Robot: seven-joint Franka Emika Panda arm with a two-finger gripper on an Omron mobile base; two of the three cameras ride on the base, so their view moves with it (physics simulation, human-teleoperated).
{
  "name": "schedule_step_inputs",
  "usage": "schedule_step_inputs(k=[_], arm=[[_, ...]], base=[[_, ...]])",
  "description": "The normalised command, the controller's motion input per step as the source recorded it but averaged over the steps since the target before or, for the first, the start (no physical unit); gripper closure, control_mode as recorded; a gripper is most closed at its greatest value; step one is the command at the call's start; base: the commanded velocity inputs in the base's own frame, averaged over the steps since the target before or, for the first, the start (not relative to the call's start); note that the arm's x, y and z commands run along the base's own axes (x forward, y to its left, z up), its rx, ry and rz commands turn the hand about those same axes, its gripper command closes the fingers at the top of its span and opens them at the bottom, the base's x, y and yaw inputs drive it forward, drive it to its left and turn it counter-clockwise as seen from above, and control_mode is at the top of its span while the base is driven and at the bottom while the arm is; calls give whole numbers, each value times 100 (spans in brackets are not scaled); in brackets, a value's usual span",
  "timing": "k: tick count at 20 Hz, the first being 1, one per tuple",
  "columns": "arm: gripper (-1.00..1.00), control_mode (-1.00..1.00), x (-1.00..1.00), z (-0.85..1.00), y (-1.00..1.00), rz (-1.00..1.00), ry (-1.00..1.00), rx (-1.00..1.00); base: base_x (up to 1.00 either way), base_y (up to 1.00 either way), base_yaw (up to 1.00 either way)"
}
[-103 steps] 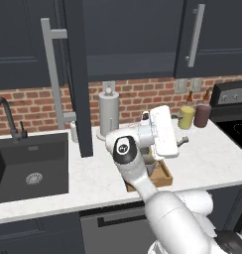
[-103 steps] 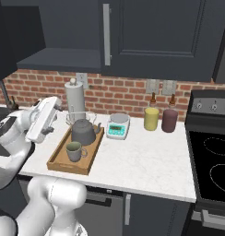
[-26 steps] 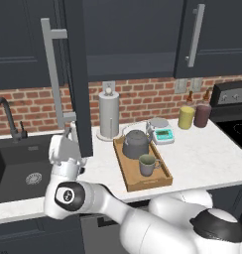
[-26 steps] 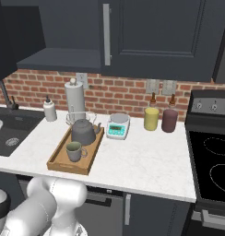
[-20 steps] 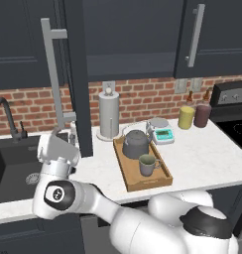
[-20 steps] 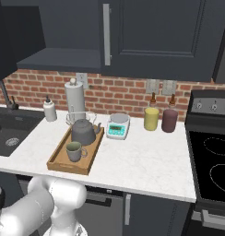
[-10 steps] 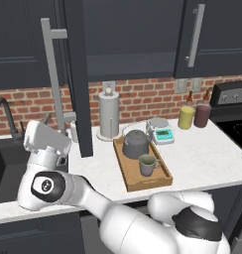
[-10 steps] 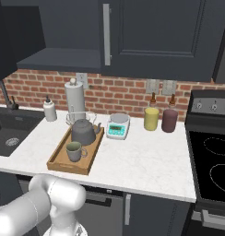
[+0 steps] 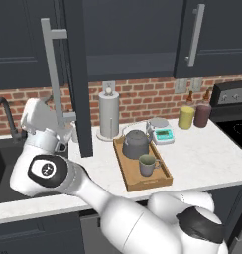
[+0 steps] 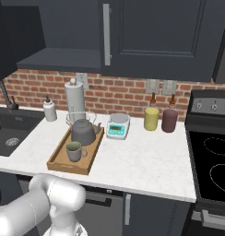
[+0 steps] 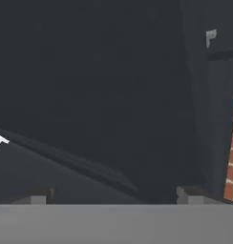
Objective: Pick the kettle from the counter and place it on the tray. Then pick the mug from the cabinet and place it on the tray. Then close the cabinet doors.
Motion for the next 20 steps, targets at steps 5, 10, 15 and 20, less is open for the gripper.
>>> schedule_step_inputs(k=[5, 10, 15, 20], arm=[[-100, -100, -10, 36, -44, -7, 7, 7], [-100, -100, -8, 20, -51, -8, 11, 10], [-100, -100, 0, 21, -64, -4, 11, 11], [-100, -100, 0, 18, -76, 0, 15, 12]], base=[[0, 0, 0], [0, 0, 0], [0, 0, 0], [0, 0, 0]])
